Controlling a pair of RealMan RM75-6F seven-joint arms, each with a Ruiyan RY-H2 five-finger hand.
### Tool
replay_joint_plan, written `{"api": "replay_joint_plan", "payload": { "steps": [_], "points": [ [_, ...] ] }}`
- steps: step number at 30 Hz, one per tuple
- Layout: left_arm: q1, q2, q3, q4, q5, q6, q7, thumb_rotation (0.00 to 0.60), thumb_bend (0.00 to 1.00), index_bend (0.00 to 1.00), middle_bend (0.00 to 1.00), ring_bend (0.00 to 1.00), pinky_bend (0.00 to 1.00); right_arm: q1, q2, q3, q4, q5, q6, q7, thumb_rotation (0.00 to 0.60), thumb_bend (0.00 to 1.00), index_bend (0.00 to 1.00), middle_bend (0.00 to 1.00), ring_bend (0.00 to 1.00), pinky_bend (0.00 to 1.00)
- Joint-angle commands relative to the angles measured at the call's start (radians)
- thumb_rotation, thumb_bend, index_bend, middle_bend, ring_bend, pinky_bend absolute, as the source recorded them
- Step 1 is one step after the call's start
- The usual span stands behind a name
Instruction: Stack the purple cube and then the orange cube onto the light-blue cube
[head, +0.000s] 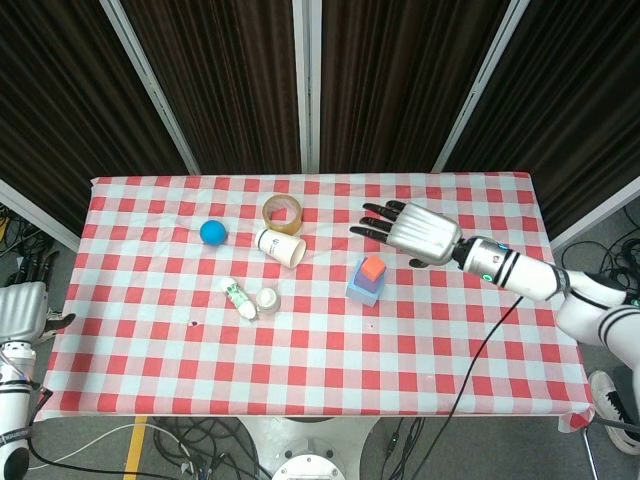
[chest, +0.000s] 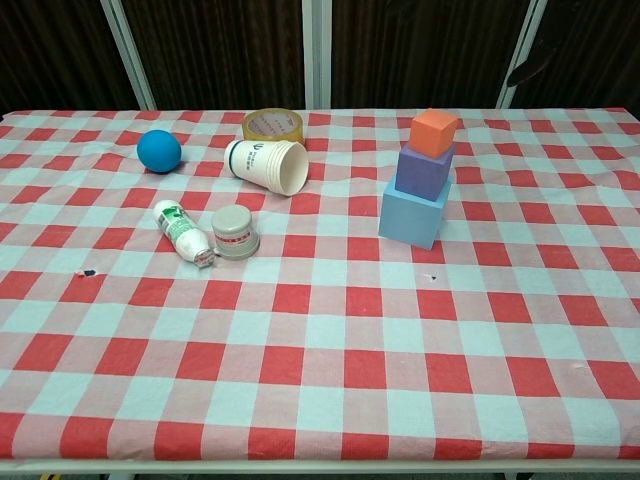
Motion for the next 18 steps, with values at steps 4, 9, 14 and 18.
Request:
{"api": "replay_joint_plan", "payload": {
  "steps": [4, 9, 14, 18],
  "points": [
    [-0.002, 0.009, 0.022, -0.006, 0.064, 0.011, -0.072, 0.6, 0.11, 0.13, 0.14, 0.13, 0.25, -0.447, 0.075, 0.181, -0.505, 0.706, 0.206, -0.633, 0.6, 0.07, 0.0, 0.16, 0.03, 0.21],
    [-0.001, 0.017, 0.039, -0.013, 0.114, 0.037, -0.103, 0.6, 0.11, 0.13, 0.14, 0.13, 0.25, -0.578, -0.061, 0.179, -0.481, 0.817, 0.294, -0.698, 0.6, 0.1, 0.0, 0.14, 0.0, 0.13],
    [-0.006, 0.031, 0.063, -0.018, 0.184, 0.06, -0.164, 0.6, 0.11, 0.13, 0.14, 0.13, 0.25, -0.666, -0.18, 0.183, -0.436, 0.821, 0.351, -0.711, 0.6, 0.12, 0.0, 0.1, 0.0, 0.08],
    [-0.017, 0.047, 0.091, -0.005, 0.256, 0.076, -0.229, 0.6, 0.11, 0.13, 0.15, 0.13, 0.25, -0.695, -0.205, 0.184, -0.428, 0.775, 0.35, -0.7, 0.6, 0.12, 0.0, 0.1, 0.0, 0.07]
  ]
}}
